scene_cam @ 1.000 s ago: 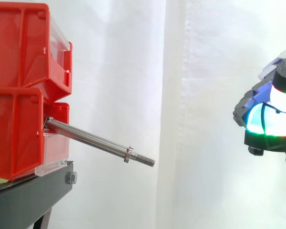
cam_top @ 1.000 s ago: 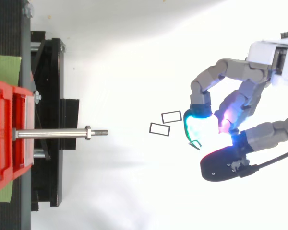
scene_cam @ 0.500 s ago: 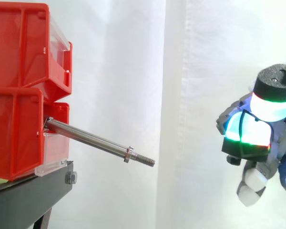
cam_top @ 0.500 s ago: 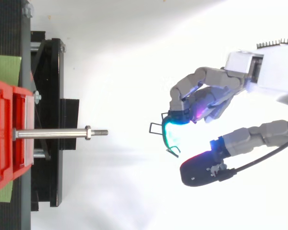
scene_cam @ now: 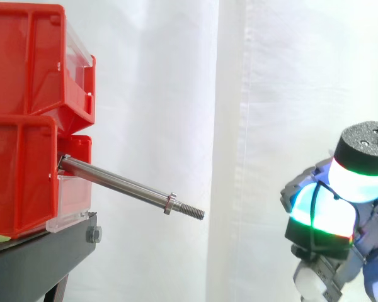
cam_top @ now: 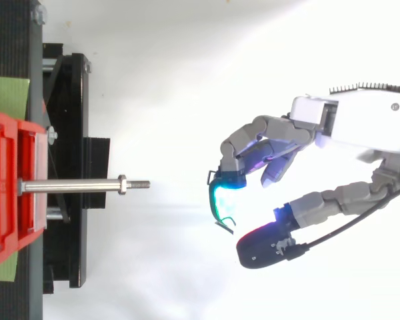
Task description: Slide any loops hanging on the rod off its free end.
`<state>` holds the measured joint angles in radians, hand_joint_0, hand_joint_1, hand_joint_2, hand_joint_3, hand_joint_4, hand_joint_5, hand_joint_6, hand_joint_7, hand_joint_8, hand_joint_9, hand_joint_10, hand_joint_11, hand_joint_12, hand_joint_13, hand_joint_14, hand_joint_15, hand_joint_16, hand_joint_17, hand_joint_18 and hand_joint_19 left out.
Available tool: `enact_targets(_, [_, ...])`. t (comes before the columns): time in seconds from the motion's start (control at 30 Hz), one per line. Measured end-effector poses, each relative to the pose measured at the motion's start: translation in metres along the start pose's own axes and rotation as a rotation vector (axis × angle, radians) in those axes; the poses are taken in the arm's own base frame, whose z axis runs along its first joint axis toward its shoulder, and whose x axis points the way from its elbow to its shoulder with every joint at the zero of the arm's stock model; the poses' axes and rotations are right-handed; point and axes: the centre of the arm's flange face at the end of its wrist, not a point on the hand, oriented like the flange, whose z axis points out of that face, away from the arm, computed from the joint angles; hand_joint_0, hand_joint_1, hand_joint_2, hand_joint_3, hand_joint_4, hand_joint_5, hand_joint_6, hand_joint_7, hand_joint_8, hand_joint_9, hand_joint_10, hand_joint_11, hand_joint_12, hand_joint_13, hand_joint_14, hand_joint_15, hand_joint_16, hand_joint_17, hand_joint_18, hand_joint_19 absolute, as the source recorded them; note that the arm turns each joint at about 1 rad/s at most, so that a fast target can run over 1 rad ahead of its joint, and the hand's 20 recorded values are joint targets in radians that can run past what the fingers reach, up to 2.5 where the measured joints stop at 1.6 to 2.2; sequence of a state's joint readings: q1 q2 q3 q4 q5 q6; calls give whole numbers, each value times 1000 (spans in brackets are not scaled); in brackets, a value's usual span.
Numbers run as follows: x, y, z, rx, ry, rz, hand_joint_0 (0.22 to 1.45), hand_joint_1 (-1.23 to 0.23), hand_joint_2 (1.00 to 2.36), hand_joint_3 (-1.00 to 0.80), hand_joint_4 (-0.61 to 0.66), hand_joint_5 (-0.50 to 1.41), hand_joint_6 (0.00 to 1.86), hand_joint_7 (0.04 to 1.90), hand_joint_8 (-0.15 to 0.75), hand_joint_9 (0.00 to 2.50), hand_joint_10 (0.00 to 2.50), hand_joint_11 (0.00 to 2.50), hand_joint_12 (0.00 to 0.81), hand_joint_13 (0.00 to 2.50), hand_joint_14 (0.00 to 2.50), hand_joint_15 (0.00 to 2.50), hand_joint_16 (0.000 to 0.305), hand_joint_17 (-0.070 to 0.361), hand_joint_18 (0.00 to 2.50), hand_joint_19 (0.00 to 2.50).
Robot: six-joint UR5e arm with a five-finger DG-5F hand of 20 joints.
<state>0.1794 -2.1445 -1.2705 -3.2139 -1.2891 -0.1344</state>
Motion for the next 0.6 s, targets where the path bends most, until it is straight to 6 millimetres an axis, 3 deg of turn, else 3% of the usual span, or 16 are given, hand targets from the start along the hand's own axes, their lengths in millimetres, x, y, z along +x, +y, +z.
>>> enact_targets(0.4, [11,-45,-5,41,17,42,587,-803,1007,-202,-8,-72,883,1065,309,725,5,97,370,643,7,201,54,122,821,387])
enact_targets(0.6, [6,-35,-28,29,38,53,588,-804,1007,-201,-7,-72,882,1078,309,730,6,121,372,645,8,211,54,122,820,390])
